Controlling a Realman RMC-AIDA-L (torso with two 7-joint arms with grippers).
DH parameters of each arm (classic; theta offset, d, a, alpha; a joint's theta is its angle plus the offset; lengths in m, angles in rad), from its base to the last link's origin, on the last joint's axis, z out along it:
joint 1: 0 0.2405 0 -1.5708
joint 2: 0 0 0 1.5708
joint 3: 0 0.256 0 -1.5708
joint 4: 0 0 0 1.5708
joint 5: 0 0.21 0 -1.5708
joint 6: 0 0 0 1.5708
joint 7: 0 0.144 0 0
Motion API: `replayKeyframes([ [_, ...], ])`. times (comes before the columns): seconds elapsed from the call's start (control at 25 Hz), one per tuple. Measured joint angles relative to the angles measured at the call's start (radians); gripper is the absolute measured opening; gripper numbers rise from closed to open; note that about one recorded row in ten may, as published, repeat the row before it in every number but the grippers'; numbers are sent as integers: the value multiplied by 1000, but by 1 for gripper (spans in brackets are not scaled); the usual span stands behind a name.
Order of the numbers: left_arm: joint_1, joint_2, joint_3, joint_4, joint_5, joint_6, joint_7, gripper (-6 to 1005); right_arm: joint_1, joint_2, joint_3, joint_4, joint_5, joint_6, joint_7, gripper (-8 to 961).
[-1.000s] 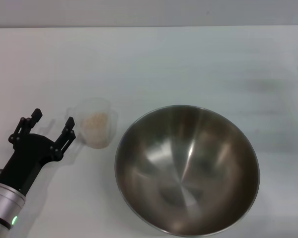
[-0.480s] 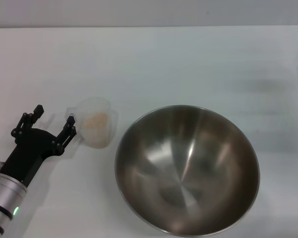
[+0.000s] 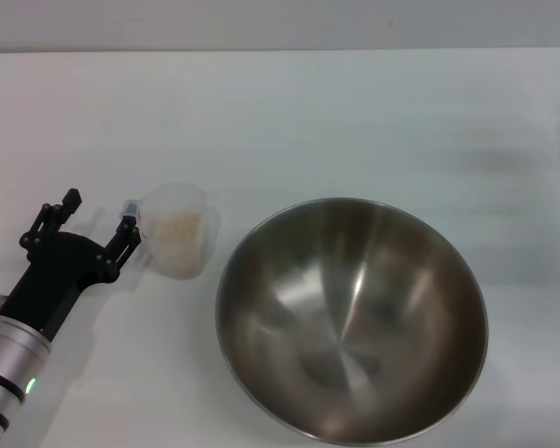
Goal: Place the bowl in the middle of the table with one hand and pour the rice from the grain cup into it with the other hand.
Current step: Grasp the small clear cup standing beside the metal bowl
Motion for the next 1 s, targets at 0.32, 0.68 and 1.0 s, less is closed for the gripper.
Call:
replayKeyframes([
  [0.32, -1, 0, 2, -8, 0, -8, 0, 749, 7, 0, -3, -1, 0, 7, 0, 361],
  [0.68, -2, 0, 6, -11, 2, -10, 0, 411, 9, -1, -2, 3, 0, 7, 0, 361],
  [1.0, -6, 0, 7, -16, 8, -13, 18, 81, 10, -2, 0, 3, 0, 7, 0, 360],
])
